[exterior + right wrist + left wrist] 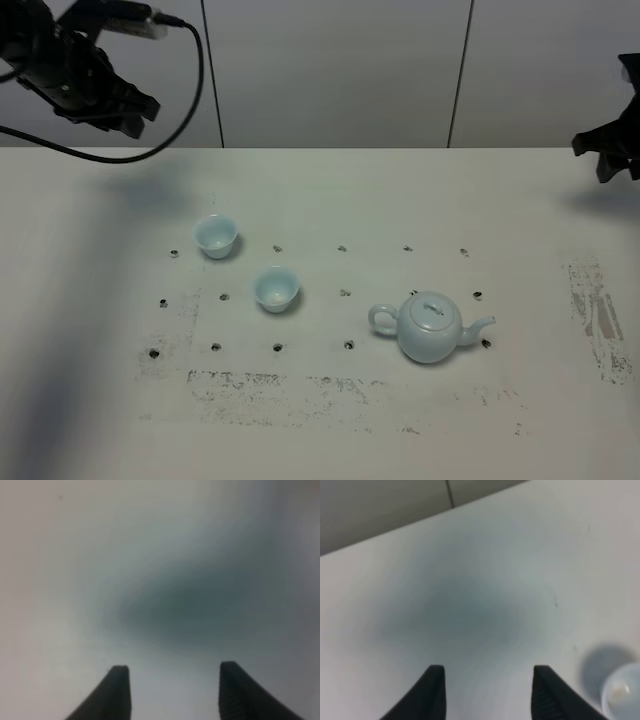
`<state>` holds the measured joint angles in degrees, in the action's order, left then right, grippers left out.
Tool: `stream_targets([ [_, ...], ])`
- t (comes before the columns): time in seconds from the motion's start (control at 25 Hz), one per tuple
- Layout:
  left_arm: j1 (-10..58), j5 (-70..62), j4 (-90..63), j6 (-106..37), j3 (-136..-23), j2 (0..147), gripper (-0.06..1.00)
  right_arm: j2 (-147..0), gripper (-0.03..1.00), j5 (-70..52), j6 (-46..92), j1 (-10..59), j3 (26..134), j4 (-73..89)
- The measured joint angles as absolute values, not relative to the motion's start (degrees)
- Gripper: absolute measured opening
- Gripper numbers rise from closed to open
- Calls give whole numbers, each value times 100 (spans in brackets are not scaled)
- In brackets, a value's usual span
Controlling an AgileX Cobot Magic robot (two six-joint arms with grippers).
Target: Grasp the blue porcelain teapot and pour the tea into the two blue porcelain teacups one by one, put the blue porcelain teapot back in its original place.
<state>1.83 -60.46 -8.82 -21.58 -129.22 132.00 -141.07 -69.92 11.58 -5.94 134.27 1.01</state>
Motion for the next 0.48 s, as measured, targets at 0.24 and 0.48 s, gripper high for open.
stream_targets([
  [0.24, -421, -5151, -761, -1752, -10360, 11083, 30, -13167, 40, -6988, 857, -869, 12303, 32],
  [0.48, -785, -3427, -773, -1752, -7279, 8808, 23, -12507, 38, -6939, 1077, -1202, 11231, 586],
])
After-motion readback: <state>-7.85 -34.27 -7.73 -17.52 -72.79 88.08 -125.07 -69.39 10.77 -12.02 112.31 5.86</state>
